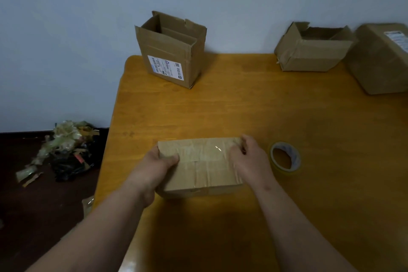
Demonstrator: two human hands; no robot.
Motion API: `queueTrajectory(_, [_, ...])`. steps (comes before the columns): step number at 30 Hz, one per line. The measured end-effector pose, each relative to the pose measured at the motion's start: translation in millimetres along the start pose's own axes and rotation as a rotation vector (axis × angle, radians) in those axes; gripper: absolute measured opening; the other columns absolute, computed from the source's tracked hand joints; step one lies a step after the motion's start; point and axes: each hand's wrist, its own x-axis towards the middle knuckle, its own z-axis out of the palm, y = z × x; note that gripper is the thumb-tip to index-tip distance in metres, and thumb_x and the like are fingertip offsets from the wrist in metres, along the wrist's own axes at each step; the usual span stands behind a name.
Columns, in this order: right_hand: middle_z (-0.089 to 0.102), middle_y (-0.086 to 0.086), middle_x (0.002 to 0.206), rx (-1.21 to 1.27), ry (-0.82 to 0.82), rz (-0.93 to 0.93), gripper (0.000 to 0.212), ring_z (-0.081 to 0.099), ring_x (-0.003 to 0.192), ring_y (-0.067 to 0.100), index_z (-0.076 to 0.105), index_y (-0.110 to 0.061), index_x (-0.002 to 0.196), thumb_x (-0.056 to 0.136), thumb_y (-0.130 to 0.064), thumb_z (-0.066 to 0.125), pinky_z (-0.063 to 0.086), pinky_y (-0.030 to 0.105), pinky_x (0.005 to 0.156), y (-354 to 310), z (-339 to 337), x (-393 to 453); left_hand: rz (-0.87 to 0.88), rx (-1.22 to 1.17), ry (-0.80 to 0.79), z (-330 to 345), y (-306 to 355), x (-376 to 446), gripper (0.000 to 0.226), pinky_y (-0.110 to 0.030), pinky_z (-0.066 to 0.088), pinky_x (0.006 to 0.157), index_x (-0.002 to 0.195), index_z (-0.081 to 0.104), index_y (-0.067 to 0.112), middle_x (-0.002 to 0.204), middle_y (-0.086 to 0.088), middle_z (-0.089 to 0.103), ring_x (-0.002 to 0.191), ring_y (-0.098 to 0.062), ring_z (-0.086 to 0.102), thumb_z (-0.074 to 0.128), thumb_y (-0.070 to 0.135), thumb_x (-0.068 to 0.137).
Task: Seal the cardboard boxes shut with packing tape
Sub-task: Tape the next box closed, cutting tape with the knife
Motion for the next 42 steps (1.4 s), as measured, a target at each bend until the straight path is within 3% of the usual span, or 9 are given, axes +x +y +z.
queueTrajectory(4, [0.040,0.007,0.152,0.021,-0.037,0.095,0.099,0.042,0.136,0.030,0.019,-0.017,0.154,0.081,-0.065,0.064,0.040,0.039,0.105,-8,13,4,0.018,0.068,0.194,15,2,9,0.055,-0.048,0.050,0.093,0.130,0.046,0.020,0.120,-0.005,0.058,0.104,-0.029,0.057,0.057,0.057,0.090])
queueTrajectory(8, [0.056,0.006,0.136,0.019,-0.045,0.066,0.064,0.054,0.120,0.024,0.045,-0.015,0.139,0.093,-0.059,0.050,0.045,0.035,0.098,7,4,11,0.056,0.030,0.188,14,0,6,0.045,-0.042,0.043,0.088,0.132,0.048,0.019,0.110,0.000,0.057,0.097,-0.022,0.052,0.044,0.049,0.100])
queueTrajectory(10, [0.047,0.008,0.147,0.057,-0.053,0.064,0.055,0.046,0.131,0.023,0.040,-0.016,0.145,0.101,-0.049,0.042,0.039,0.033,0.104,7,4,9,0.060,0.052,0.159,10,-2,4,0.053,-0.048,0.039,0.104,0.148,0.035,0.020,0.136,-0.006,0.051,0.122,-0.030,0.047,0.040,0.046,0.102])
queueTrajectory(14, [-0.019,-0.005,0.162,-0.479,0.079,-0.389,0.062,-0.019,0.149,0.016,-0.006,-0.030,0.155,0.103,-0.045,0.025,-0.005,0.045,0.122,-1,15,-16,0.709,1.009,0.267,4,-23,-7,0.066,-0.046,-0.005,0.122,0.155,-0.011,0.026,0.164,0.003,-0.013,0.150,-0.019,-0.015,0.025,0.046,0.104])
queueTrajectory(19, [-0.018,-0.006,0.163,-0.872,-0.153,-0.673,0.065,-0.026,0.147,0.013,-0.005,-0.025,0.156,0.098,-0.049,0.010,-0.014,0.055,0.117,3,19,-25,0.921,1.610,-0.033,0,-32,-2,0.074,-0.053,0.008,0.114,0.154,0.019,0.012,0.162,-0.007,0.016,0.150,-0.025,0.009,0.007,0.061,0.100])
queueTrajectory(22, [-0.029,-0.009,0.159,-0.907,-0.244,-0.619,0.081,-0.033,0.143,0.011,-0.014,-0.026,0.154,0.085,-0.059,0.010,-0.019,0.054,0.116,-7,10,-27,0.986,1.639,-0.025,-4,-24,0,0.079,-0.049,0.000,0.116,0.156,-0.001,0.019,0.163,-0.003,-0.007,0.150,-0.024,-0.008,-0.005,0.067,0.093])
queueTrajectory(27, [-0.032,-0.007,0.158,-0.950,-0.239,-0.603,0.088,-0.038,0.140,0.009,-0.014,-0.023,0.155,0.092,-0.055,0.039,-0.020,0.053,0.115,7,13,-41,1.047,1.686,-0.040,-12,-39,5,0.071,-0.056,0.021,0.108,0.152,0.033,0.023,0.157,-0.011,0.032,0.145,-0.032,0.027,0.024,0.065,0.096])
queueTrajectory(37, [-0.033,-0.003,0.157,-0.843,-0.095,-0.462,0.088,-0.033,0.144,0.017,-0.015,-0.024,0.154,0.095,-0.059,0.041,-0.015,0.046,0.119,24,11,-40,0.934,1.634,0.037,-13,-51,3,0.077,-0.051,0.014,0.115,0.145,0.043,0.014,0.154,-0.006,0.037,0.146,-0.025,0.021,0.014,0.066,0.097])
queueTrajectory(42, [-0.018,-0.022,0.160,0.005,-0.180,-0.229,0.080,-0.009,0.147,0.007,0.002,-0.038,0.156,0.095,-0.039,0.055,0.014,0.043,0.121,15,-4,-34,0.756,0.889,0.092,-15,-42,-7,0.081,-0.044,0.003,0.121,0.155,0.008,0.035,0.164,0.009,-0.008,0.150,-0.013,-0.016,0.043,0.068,0.090])
